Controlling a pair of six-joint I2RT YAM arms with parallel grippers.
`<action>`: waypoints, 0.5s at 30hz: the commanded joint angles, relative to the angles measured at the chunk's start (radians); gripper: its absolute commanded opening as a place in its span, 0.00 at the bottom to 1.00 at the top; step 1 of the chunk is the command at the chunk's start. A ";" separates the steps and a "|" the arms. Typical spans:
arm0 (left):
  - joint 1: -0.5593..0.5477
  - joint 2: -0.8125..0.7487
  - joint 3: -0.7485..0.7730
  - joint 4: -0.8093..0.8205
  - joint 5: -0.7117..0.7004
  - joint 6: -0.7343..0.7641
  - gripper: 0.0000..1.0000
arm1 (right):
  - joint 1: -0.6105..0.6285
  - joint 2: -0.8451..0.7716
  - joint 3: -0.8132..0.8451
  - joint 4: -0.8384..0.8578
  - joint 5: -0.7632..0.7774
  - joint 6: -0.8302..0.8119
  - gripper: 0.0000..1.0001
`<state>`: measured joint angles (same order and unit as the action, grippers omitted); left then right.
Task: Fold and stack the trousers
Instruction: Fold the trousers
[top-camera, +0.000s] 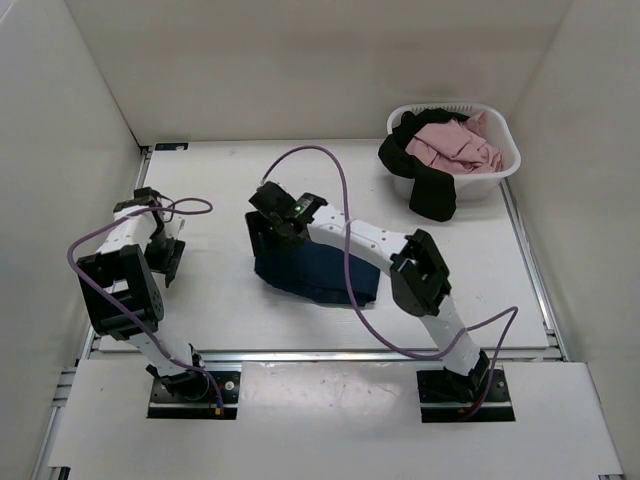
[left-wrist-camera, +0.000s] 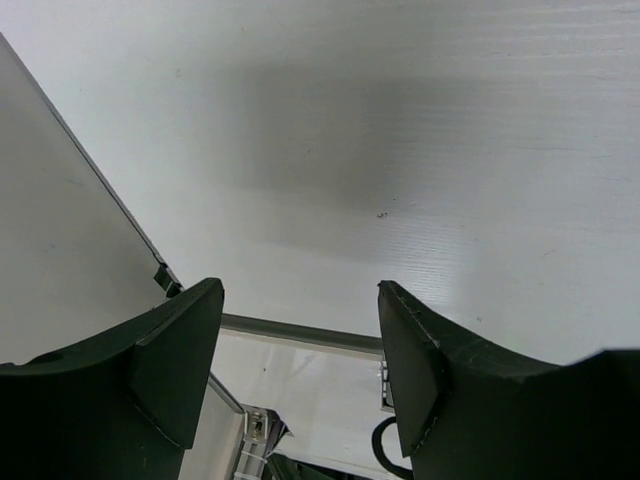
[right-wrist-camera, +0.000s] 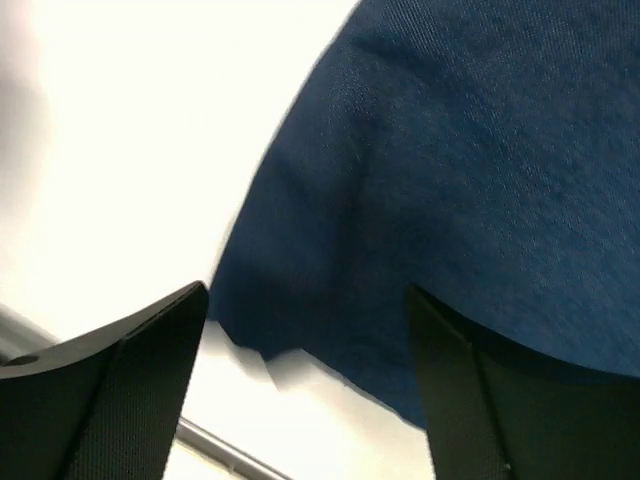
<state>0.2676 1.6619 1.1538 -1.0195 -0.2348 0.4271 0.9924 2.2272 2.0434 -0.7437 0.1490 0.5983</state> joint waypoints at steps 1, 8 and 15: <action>0.009 -0.063 -0.011 0.010 0.019 0.015 0.75 | 0.020 -0.231 -0.195 0.194 -0.042 -0.080 0.84; 0.009 -0.099 -0.029 0.010 0.029 0.015 0.75 | -0.184 -0.514 -0.696 0.176 0.066 0.211 0.82; 0.009 -0.129 -0.029 -0.010 0.095 0.015 0.79 | -0.316 -0.764 -1.113 0.409 -0.032 0.216 0.99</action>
<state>0.2726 1.5925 1.1313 -1.0218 -0.1932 0.4381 0.6819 1.5391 0.9997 -0.4740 0.1776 0.7940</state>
